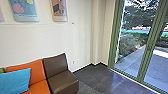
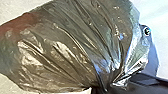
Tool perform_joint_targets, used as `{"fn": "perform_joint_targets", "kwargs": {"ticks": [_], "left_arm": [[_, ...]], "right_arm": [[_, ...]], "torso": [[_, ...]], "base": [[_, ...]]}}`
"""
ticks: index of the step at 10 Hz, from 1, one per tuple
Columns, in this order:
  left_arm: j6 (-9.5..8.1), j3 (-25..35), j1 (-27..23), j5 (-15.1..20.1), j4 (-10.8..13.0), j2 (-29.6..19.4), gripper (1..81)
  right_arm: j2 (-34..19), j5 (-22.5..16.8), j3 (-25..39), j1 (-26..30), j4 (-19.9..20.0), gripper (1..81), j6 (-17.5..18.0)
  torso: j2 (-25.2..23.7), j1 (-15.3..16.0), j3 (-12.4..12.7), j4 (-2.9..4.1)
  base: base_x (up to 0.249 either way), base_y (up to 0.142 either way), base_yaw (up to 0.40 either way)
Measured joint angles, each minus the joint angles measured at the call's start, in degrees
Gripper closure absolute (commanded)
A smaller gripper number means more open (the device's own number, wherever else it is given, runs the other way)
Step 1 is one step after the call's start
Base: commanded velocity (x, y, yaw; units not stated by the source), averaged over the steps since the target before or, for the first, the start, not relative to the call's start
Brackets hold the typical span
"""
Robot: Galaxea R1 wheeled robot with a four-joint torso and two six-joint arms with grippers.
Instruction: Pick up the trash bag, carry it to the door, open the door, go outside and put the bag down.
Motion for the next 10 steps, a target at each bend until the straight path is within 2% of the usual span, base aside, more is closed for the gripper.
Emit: {"fn": "perform_joint_targets", "kwargs": {"ticks": [10], "left_arm": [[0.0,0.0,-0.02,-0.02,0.0,-0.02,81.1]], "right_arm": [[0.28,0.04,-0.02,-0.02,0.0,1.0,0.0]], "torso": [[0.0,0.0,0.0,0.0]], "base": [[0.0,0.0,-0.246]]}}
